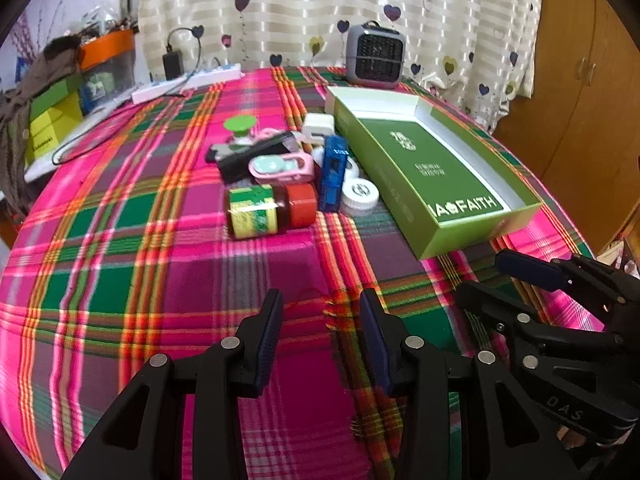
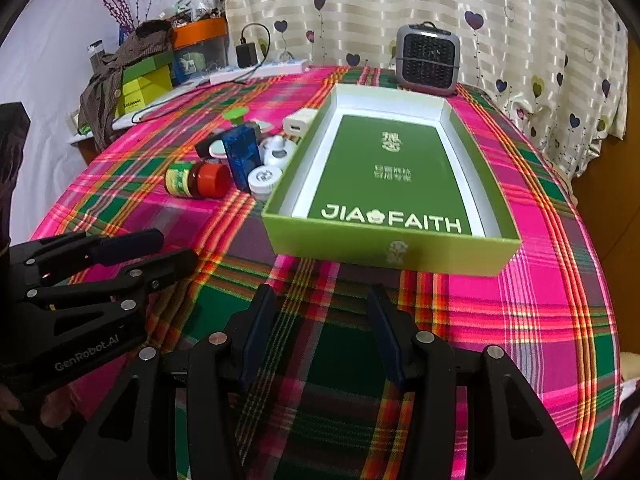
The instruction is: Organize rigid objects
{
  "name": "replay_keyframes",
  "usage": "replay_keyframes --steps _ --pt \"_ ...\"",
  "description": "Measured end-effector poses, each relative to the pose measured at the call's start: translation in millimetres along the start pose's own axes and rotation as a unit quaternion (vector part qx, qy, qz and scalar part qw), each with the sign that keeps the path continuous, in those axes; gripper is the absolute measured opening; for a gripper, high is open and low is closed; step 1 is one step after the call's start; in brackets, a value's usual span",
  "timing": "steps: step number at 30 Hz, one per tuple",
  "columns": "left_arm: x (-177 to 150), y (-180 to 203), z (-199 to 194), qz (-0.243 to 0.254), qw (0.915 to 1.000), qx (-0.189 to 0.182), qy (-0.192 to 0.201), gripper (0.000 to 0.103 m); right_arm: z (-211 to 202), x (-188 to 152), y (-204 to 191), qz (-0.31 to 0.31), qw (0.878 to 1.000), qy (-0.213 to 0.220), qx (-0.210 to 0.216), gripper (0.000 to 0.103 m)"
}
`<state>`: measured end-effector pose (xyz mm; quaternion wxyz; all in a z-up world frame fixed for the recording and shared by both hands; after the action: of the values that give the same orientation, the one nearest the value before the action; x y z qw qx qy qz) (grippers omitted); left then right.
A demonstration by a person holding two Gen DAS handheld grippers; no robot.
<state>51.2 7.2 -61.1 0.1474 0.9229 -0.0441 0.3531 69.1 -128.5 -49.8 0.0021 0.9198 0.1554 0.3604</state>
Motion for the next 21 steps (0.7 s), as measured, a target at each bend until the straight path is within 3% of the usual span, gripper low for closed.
replay_keyframes --steps 21 --pt "15 -23 -8 -0.021 0.9997 0.005 0.013 0.039 -8 19 -19 -0.020 1.000 0.017 0.016 0.049"
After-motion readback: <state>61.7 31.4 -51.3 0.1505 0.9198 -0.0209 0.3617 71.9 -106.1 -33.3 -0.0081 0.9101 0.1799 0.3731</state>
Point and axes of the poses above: each gripper's, at about its wrist camera, not at the fingertips, and z roughly the way its jaws point, y to its right, x to its top, the point moved 9 cm from there along z, roughly the way its jaws point, and after that the axes turned 14 degrees about -x, right-handed, at the moved point
